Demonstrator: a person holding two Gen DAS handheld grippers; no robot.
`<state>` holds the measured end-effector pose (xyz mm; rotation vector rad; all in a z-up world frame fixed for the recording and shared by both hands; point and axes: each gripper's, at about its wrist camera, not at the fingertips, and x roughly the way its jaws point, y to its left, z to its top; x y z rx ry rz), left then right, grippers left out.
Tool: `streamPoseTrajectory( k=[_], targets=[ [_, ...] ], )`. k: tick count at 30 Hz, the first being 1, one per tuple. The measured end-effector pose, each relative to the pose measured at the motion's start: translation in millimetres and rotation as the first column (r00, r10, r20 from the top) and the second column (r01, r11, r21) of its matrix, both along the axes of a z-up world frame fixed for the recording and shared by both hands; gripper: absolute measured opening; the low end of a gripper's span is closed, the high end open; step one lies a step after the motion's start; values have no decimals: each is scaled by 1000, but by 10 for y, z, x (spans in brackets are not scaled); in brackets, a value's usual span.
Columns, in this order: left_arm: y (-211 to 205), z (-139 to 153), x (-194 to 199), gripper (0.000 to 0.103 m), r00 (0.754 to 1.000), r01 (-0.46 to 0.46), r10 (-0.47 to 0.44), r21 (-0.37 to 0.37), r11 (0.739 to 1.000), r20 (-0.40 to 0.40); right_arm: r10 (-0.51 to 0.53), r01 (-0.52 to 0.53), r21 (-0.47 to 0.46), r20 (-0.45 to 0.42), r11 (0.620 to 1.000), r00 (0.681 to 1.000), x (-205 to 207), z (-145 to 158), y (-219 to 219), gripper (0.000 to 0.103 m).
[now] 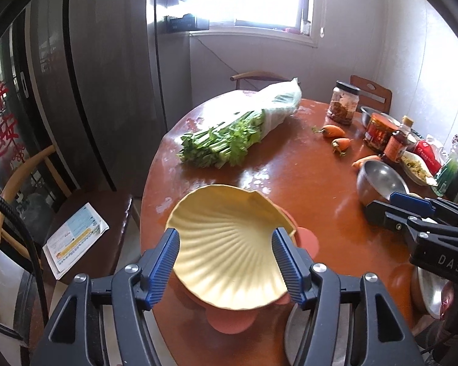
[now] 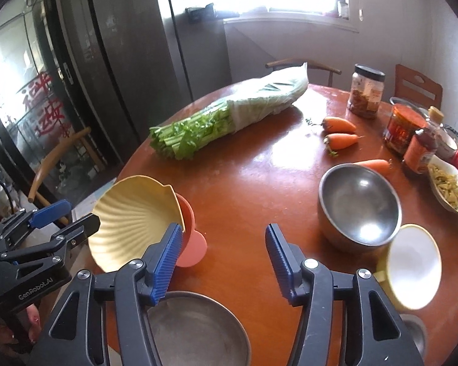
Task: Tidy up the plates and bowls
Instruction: 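Open the right gripper and withdraw from the stacked plate, then move the right gripper toward the rim of the flat steel tray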
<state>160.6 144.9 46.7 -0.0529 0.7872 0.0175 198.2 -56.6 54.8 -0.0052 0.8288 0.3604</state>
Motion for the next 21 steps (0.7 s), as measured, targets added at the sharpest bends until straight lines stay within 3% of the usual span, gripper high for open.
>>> streamPoseTrajectory(
  k=[21],
  targets=[
    [-464,267,-488,66,998,-3,1,38,999,57,16,-18,37,73,999,997,-567,275,-421,63]
  ],
)
